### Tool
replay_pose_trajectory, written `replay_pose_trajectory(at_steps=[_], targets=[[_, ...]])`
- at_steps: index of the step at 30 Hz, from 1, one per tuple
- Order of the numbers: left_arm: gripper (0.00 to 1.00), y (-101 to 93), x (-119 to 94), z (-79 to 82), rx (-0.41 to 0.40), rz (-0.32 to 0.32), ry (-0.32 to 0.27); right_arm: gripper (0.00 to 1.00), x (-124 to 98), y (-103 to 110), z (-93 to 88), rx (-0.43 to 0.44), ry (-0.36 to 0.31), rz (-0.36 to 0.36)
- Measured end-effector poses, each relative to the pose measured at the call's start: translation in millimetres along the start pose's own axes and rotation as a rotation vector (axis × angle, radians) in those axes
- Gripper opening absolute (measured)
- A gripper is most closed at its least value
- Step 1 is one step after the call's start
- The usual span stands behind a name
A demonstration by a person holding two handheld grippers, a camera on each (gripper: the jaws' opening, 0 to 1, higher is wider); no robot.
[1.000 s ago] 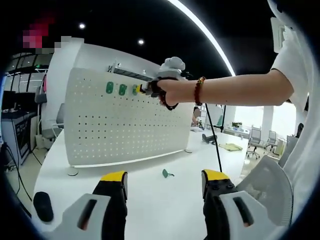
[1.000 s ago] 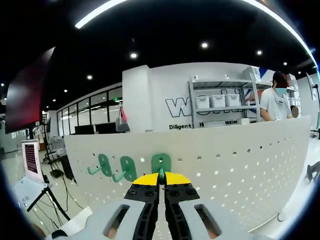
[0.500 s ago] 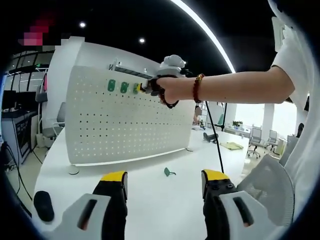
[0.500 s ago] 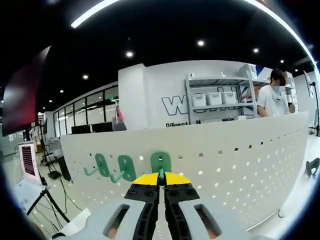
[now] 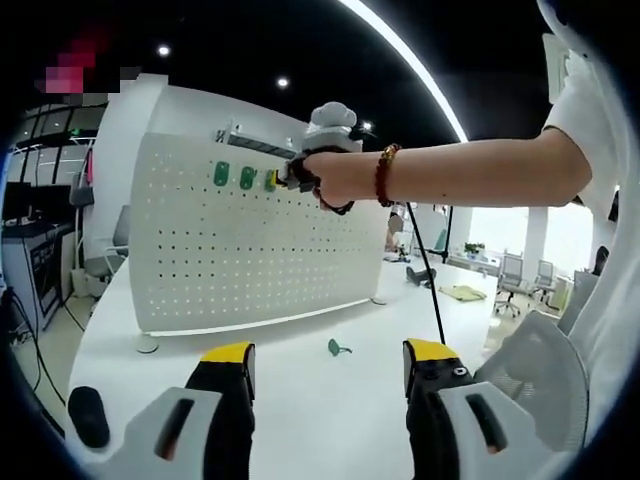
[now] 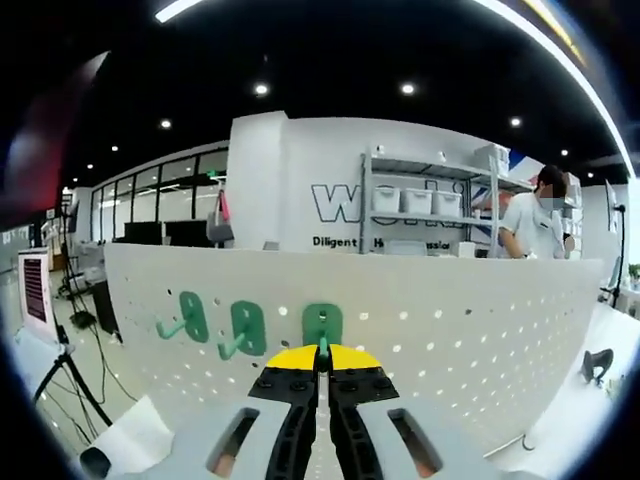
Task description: Insert the hook assembly into the mounting plate slot until the hook locks in place.
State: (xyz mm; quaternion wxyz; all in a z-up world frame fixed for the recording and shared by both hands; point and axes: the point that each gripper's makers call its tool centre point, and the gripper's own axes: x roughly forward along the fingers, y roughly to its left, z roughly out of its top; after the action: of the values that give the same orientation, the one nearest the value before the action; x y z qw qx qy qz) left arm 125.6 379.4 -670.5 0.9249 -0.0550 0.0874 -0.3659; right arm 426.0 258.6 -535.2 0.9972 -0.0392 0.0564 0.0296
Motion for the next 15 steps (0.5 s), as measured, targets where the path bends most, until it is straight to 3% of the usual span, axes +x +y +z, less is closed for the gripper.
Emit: replay_pose_trajectory(at_steps=[4,12,15], targets=[[0.61,0.0,-1.1,-1.6,0.004,-0.002,0.009,0.01,1.9,0.6,-3.2,0.045,0.009,-0.004],[0.61,0.9,-2.0,-0.8,0.009,0.004,0.012,0.02,-0.7,2.4,-2.9,-0.035,0.009,0.016],[0.62,-0.7,-0.9,1.1,0.004,0.0,0.007,0.02,-1.0,1.8,-7.1,-0.007,0.025,0.038]])
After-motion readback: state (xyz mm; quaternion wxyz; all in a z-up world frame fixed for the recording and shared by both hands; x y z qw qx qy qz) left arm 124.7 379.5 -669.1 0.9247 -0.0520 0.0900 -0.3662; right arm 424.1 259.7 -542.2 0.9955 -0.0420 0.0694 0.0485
